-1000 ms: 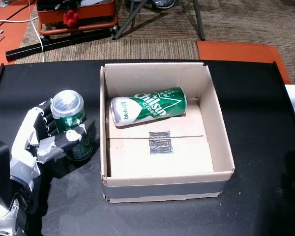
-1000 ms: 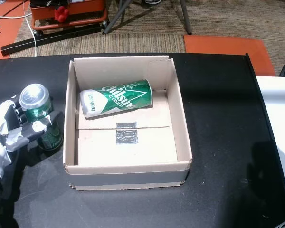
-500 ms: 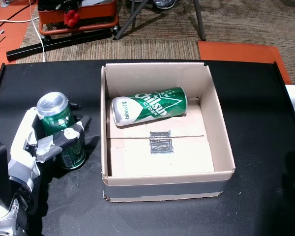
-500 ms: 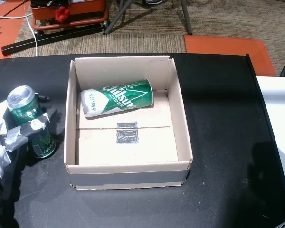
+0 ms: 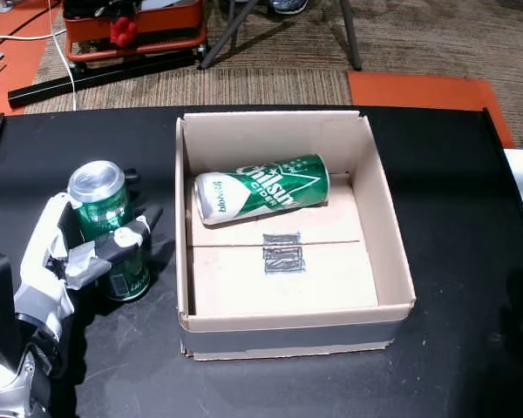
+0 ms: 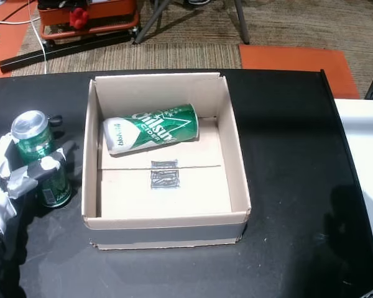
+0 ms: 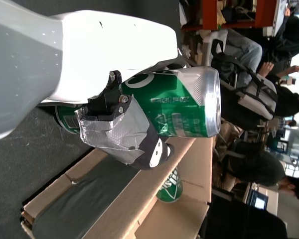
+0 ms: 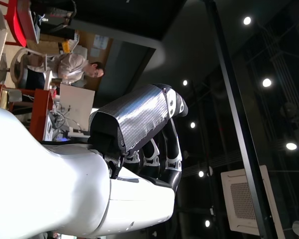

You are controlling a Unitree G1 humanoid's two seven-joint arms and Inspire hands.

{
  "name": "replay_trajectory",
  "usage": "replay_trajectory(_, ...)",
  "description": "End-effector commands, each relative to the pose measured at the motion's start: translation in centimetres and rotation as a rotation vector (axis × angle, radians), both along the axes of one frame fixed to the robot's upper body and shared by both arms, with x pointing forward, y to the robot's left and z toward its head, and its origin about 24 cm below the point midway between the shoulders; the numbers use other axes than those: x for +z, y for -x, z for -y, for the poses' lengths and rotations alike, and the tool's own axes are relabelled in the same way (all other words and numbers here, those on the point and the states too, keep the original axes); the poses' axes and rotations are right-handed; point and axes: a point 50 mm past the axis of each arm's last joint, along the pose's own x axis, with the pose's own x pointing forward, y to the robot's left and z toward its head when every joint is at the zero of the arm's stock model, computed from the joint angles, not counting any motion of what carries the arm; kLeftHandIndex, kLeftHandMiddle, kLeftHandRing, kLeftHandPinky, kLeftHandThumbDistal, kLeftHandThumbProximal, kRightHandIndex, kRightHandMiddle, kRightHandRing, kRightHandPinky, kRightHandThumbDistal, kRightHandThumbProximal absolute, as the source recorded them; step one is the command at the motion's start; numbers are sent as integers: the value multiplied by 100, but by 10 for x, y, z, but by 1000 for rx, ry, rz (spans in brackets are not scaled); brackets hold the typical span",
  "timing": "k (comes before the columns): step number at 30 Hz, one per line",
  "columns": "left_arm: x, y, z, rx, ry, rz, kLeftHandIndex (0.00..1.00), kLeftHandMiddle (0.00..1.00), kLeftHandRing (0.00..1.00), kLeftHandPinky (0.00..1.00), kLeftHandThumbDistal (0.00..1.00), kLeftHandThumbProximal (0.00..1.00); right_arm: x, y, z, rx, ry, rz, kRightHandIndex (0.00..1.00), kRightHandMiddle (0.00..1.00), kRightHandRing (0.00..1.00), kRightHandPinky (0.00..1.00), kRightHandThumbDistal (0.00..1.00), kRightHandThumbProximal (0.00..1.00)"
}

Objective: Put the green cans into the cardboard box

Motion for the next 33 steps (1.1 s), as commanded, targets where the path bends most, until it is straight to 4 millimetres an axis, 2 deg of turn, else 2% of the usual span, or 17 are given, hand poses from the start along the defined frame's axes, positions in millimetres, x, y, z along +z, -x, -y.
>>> replay_trajectory(1,0,-1,-1,17,8,-8,61,72,80,67,57,0,-1,1,2,-10,7,-3,1,5,14,25,71,0)
replay_trajectory(3,0,-1,-1,24,0,-4,57,69,77,69,52,0,-1,1,2,-6,7,-1,2,6,14,25,69,0)
replay_trajectory(6,1,-2,-1,37,-11,-4,54,66,75,68,50,0,-1,1,2,-6,5,-5,1,5,14,25,70,0)
replay_trajectory(9,1,-2,-1,46,-28,2,52,64,73,67,44,0,-1,1,3,-11,9,-4,1,5,13,25,71,0)
replay_trajectory(12,1,-2,-1,62,-30,-3,49,62,72,64,46,0,-1,1,2,-10,7,-5,1,5,13,25,70,0)
replay_trajectory(16,2,-2,-1,68,-27,4,45,57,67,59,41,0,-1,1,3,-12,10,-3,1,5,14,25,70,0)
replay_trajectory(20,3,-2,-1,62,-39,11,38,50,62,54,42,0,-1,0,3,-12,9,-3,2,5,14,25,70,0)
replay_trajectory(29,3,-4,0,84,-56,-1,30,43,56,49,36,0,0,-2,1,-3,4,-5,1,4,14,24,71,1)
replay_trajectory(33,3,-5,-1,78,-66,-7,31,44,56,48,41,0,-1,-3,1,7,2,-3,0,4,13,25,70,0)
